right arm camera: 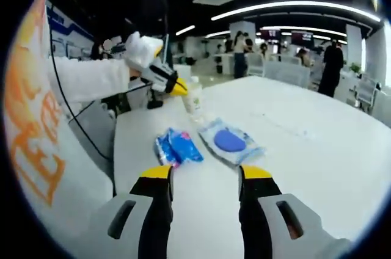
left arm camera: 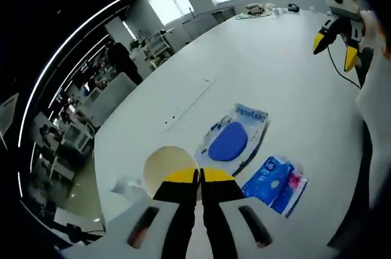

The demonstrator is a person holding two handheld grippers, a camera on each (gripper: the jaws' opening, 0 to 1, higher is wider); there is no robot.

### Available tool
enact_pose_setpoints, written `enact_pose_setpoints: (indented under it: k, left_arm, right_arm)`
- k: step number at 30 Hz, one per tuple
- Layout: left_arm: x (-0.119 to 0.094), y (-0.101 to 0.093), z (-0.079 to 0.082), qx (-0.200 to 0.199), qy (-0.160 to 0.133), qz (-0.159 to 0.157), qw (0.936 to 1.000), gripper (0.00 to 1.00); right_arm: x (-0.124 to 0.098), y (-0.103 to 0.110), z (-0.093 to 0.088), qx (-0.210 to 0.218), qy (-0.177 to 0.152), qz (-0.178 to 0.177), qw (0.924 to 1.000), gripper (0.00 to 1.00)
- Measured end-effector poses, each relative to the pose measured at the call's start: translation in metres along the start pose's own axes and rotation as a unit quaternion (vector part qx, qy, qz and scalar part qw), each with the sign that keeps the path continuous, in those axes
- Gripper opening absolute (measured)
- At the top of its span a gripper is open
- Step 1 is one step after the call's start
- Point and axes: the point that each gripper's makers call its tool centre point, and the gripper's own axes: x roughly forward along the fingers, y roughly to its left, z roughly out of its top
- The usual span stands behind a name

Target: Arrange the tabletop items into an orderly group along one side of the table until the central work area is clear of visible clutter.

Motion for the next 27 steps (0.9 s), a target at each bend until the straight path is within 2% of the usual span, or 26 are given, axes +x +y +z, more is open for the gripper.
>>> enact_pose_setpoints:
  k: [1,3,5,6,8,10,13,14,15,17,20,22,27]
  left_arm:
    - [0.004,0.002,-0.002,0.000,0.006,0.001,1.0000,0.00]
    - [0.012,0.004,-0.002,-0.004,-0.007,-0.001,1.0000,0.00]
    - [0.021,0.006,-0.007,-0.016,0.006,0.002,0.9998,0.00]
    - [0.023,0.005,-0.007,-0.015,0.004,0.002,0.9999,0.00]
    - [0.030,0.005,-0.005,-0.047,-0.013,0.003,0.9988,0.00]
    - [0.038,0.004,-0.012,-0.063,-0.006,0.010,0.9979,0.00]
    - [0.044,0.005,-0.023,-0.038,0.015,0.023,0.9989,0.00]
    - [0.046,0.005,-0.023,-0.046,0.009,0.022,0.9987,0.00]
    - [0.052,0.005,-0.023,-0.072,-0.002,0.019,0.9973,0.00]
    - [0.054,0.001,-0.024,-0.097,-0.002,0.006,0.9953,0.00]
    - [0.059,0.003,-0.031,-0.073,0.014,0.011,0.9972,0.00]
    - [0.063,0.002,-0.028,-0.083,0.004,0.003,0.9965,0.00]
    - [0.071,0.003,-0.035,-0.107,0.011,-0.004,0.9942,0.00]
  right_arm:
    - [0.001,0.000,-0.001,0.001,0.001,0.000,1.0000,0.40]
    - [0.002,-0.001,-0.001,0.006,0.001,-0.001,1.0000,0.40]
    - [0.004,-0.001,0.001,0.013,-0.002,-0.001,0.9999,0.40]
    - [0.005,0.000,0.003,0.014,-0.004,-0.001,0.9999,0.40]
    - [0.006,0.000,0.004,0.014,-0.005,0.000,0.9999,0.40]
    - [0.008,0.002,0.002,0.010,0.001,0.004,0.9999,0.39]
    - [0.010,0.002,-0.001,0.012,0.008,0.005,0.9999,0.39]
    - [0.010,0.003,-0.002,0.015,0.009,0.007,0.9998,0.39]
    - [0.010,0.003,-0.003,0.018,0.010,0.008,0.9998,0.39]
    - [0.011,0.003,-0.005,0.022,0.012,0.010,0.9996,0.39]
    - [0.013,0.001,-0.006,0.026,0.016,0.012,0.9995,0.39]
    - [0.014,0.000,-0.006,0.025,0.017,0.012,0.9995,0.39]
    - [0.018,-0.004,-0.008,0.023,0.027,0.012,0.9993,0.39]
